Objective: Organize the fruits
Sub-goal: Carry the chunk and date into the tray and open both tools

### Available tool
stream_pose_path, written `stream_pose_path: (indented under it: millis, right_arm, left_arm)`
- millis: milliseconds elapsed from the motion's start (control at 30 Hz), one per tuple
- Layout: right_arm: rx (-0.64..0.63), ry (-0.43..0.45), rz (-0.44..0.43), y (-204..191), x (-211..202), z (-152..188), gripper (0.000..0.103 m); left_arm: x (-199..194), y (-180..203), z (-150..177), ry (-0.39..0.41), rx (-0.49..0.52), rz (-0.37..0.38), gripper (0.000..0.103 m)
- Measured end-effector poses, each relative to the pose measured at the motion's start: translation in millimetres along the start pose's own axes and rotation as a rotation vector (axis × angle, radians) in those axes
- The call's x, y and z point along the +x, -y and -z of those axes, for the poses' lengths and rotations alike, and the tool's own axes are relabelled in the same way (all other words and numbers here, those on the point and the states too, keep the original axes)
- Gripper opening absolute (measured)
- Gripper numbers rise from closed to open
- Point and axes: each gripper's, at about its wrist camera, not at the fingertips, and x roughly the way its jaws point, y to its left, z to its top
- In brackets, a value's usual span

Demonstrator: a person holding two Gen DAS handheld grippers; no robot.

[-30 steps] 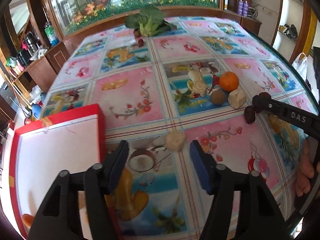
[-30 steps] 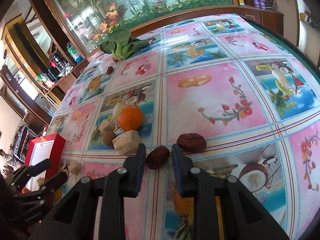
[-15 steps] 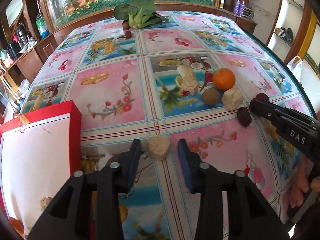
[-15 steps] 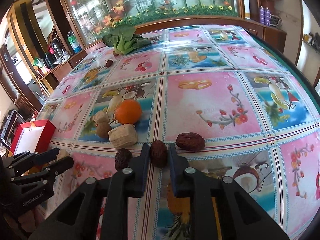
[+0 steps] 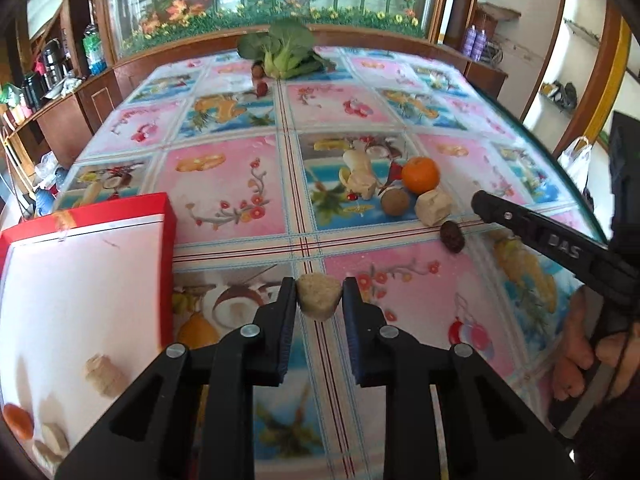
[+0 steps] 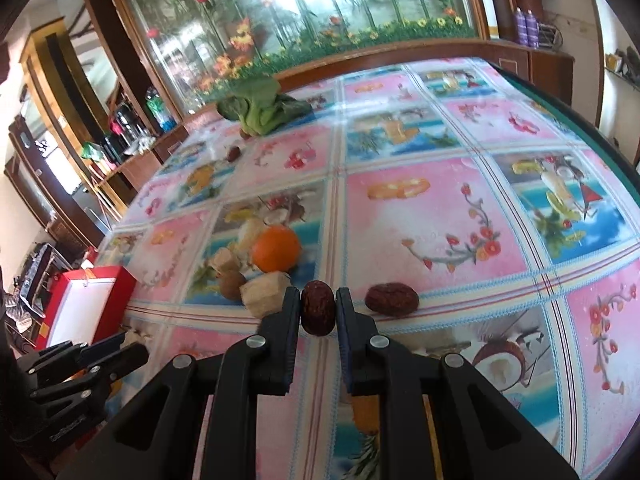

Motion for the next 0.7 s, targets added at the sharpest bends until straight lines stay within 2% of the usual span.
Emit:
stream_pose_path:
  millis: [167,267,400,467,600,700]
  right_arm:
    - [0.001,0.051,-0.005,-1,-7,-2,0.016]
    - [-0.005,0.044,-0.012,-5,-7,-1,0.016]
    - [0.0,0.028,-0.099,-26,-8,3,0.016]
    - [-0.012,0.001,-0.167,-51,-4,5,0.016]
    - [-0.153,-0.041,-0.284,-134,7,9,0.016]
    - [-0.234,-0.083,-0.352,-192,20,10,0.016]
  left_arm:
    - [-39,-13,12,0.065,-0.023,-0.016,0.025]
    - [-65,-35,22,0.107,-0.059,-0.062,0.025]
    - [-89,-81,32,0.132,-0.127,-0.163,0.025]
    - [-96,-104,36,0.14,-0.164,-0.207,0.025]
    - [-106,-156,40,0.146,-0.238,-0.303,0.025]
    - [-103,-181,45,0.132,-0.285,-0.335,0.025]
